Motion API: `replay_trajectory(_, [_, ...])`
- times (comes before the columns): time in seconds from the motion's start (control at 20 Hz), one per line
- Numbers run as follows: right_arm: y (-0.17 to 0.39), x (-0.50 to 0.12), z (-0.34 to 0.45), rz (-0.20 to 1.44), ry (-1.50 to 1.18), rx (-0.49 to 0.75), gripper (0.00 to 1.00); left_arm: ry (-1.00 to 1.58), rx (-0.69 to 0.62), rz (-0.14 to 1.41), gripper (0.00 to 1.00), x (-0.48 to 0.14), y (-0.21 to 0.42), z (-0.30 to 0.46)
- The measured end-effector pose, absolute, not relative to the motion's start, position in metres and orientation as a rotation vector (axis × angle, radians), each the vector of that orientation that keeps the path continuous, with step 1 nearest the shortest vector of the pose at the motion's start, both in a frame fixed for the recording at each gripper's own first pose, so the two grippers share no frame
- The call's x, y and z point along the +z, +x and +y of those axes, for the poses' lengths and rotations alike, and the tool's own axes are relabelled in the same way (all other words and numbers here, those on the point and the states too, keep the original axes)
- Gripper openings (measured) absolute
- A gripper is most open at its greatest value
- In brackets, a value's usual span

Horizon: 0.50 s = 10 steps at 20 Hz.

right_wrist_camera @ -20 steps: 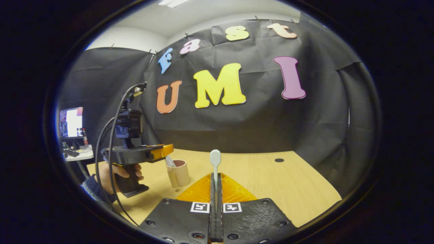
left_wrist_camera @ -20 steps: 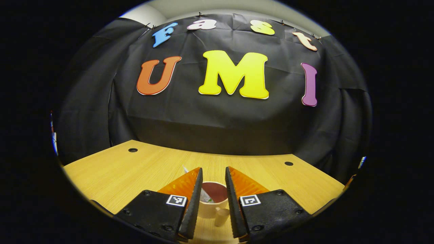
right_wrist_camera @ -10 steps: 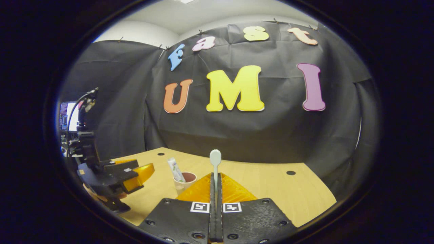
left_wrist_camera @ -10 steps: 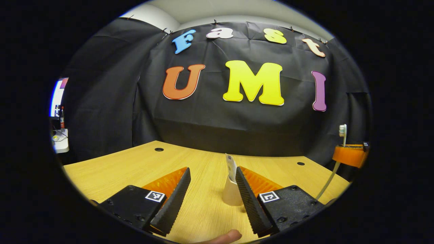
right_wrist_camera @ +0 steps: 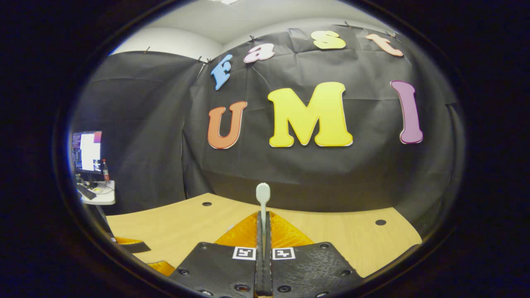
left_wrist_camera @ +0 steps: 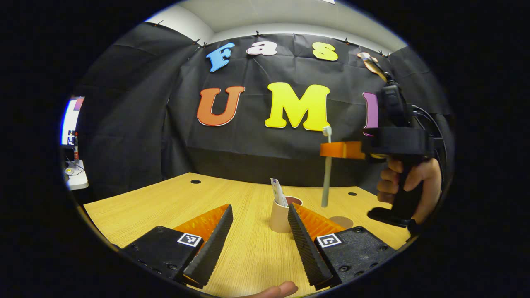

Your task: Put the toothbrush and toothpaste on the desktop into the cup, then pick up the cup and place it on the coaster on the desktop.

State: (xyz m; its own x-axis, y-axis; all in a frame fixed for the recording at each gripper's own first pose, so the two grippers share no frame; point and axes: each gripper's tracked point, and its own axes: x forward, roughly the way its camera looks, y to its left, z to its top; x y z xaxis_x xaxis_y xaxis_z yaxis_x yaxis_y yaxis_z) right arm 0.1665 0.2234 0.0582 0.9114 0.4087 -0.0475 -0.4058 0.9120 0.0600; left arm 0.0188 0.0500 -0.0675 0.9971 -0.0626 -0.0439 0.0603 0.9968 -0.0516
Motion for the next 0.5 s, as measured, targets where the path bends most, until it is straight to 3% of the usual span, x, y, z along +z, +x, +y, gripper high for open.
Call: replay_trajectory(0.5, [0.214,0.033,0.266,0.098,0.027,0.367,0.0,-0.078,-0.065,0.045,0.86,-0.08,0.01,0.074])
